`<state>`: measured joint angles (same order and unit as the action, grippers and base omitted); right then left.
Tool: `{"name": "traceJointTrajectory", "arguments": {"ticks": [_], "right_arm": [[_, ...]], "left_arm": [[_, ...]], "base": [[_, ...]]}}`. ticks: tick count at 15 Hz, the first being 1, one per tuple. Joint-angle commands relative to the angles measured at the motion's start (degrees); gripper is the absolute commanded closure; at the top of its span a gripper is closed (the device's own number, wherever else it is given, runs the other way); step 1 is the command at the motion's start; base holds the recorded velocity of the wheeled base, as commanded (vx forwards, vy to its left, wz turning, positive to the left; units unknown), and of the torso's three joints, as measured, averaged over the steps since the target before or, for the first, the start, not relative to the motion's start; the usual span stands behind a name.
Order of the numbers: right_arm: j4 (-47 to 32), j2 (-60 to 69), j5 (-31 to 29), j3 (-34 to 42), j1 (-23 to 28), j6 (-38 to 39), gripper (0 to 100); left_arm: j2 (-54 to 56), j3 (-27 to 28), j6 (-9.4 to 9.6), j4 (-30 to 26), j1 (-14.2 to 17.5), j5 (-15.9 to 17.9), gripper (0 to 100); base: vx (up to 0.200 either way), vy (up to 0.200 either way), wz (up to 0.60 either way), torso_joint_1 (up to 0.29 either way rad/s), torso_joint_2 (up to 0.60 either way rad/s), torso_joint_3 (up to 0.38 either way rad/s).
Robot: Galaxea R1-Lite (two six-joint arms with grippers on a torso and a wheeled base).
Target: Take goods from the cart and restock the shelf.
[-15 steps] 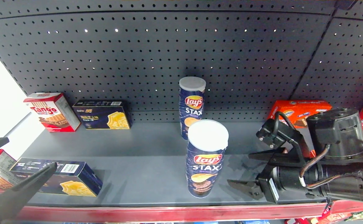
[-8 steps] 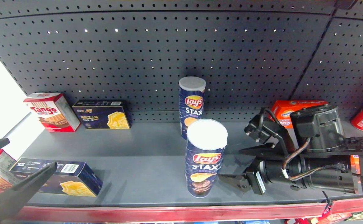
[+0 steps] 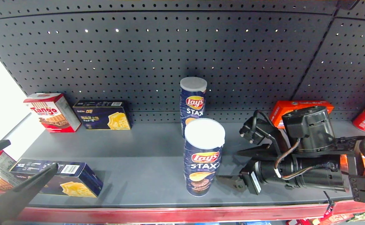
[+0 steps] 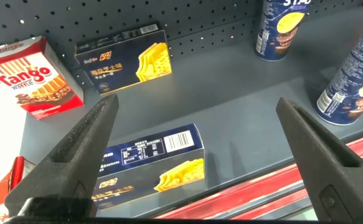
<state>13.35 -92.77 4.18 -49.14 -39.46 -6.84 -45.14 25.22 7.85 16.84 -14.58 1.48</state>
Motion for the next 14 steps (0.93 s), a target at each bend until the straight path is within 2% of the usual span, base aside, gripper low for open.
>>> {"name": "traceJointTrajectory", "arguments": {"ticks": [1, 14], "right_arm": [[0.0, 0.3, 0.0, -0.3, 0.2, 0.0, 0], [1.2, -2.0, 0.1, -1.0, -0.9, 0.0, 0]], "left_arm": [[-0.1, -0.1, -0.03, 0.0, 0.0, 0.0, 0], [-0.1, -0.3, -0.03, 0.0, -0.1, 0.0, 0]], "base": [[0.0, 0.0, 0.0, 0.0, 0.0, 0.0], [0.0, 0.0, 0.0, 0.0, 0.0, 0.0]]}}
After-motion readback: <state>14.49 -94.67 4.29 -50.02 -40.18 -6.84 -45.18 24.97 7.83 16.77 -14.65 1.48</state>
